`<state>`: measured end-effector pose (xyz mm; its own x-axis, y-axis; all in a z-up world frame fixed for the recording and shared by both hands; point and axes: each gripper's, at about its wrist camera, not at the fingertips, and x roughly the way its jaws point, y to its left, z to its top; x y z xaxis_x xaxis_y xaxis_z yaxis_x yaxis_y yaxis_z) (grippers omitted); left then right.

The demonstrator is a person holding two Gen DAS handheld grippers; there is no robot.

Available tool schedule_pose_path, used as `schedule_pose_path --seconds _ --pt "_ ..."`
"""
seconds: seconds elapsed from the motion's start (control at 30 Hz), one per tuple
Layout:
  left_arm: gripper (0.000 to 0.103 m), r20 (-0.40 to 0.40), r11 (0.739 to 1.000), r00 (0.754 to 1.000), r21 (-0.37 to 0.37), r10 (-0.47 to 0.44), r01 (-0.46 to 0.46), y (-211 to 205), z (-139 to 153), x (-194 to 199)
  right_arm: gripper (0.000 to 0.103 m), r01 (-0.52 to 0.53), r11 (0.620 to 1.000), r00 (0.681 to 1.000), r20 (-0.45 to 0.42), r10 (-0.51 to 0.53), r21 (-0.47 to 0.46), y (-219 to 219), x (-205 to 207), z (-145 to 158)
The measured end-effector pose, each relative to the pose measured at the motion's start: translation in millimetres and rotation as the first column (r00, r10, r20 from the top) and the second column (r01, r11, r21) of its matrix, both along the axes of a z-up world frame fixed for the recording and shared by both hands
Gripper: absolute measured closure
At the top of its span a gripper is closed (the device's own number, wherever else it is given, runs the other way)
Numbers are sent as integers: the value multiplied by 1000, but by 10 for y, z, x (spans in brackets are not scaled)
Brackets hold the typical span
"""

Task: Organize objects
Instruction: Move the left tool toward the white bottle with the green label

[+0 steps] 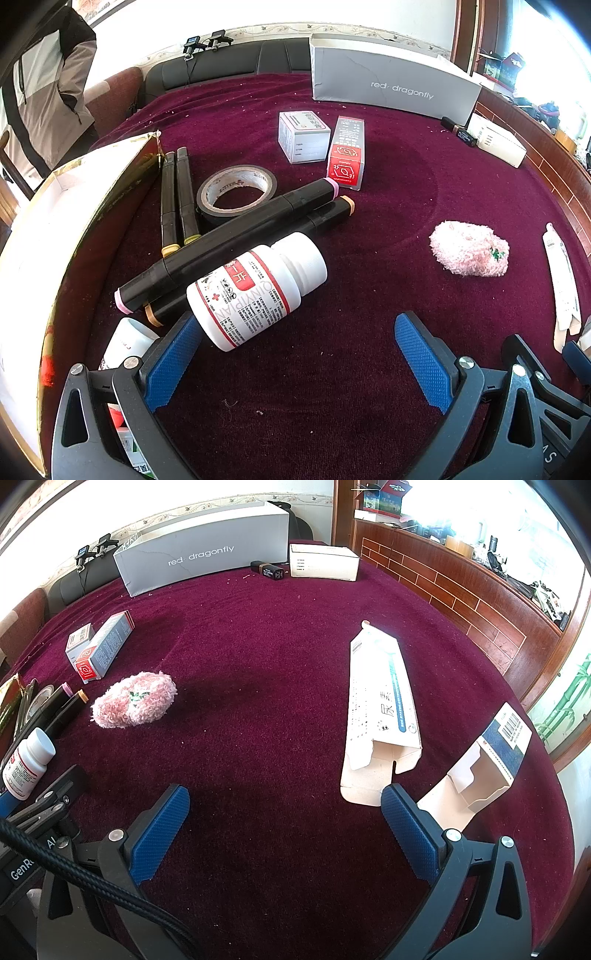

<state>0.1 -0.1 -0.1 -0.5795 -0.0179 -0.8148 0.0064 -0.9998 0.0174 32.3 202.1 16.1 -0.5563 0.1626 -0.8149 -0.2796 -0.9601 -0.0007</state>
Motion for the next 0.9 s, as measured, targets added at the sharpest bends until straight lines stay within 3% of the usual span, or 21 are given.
schedule_pose_path --seconds 0.23,0.4,0.53,0.73,0.9 --pt "1 8 1000 1000 -8 17 -17 44 -21 -51 0 0 1000 1000 0 0 0 11 -5 1" --pt "1 59 1000 998 -4 8 -8 15 -9 -54 0 -4 1000 1000 2 4 -1 20 -9 1" --pt "1 94 1000 995 -1 26 -26 15 9 27 0 -76 997 996 44 77 -25 44 -12 18" --pt "1 40 998 998 -37 49 -48 78 14 198 0 -132 991 988 71 134 -29 44 174 15" --pt "2 85 999 996 40 -5 2 -71 89 288 0 -147 989 986 78 148 -27 45 104 28"
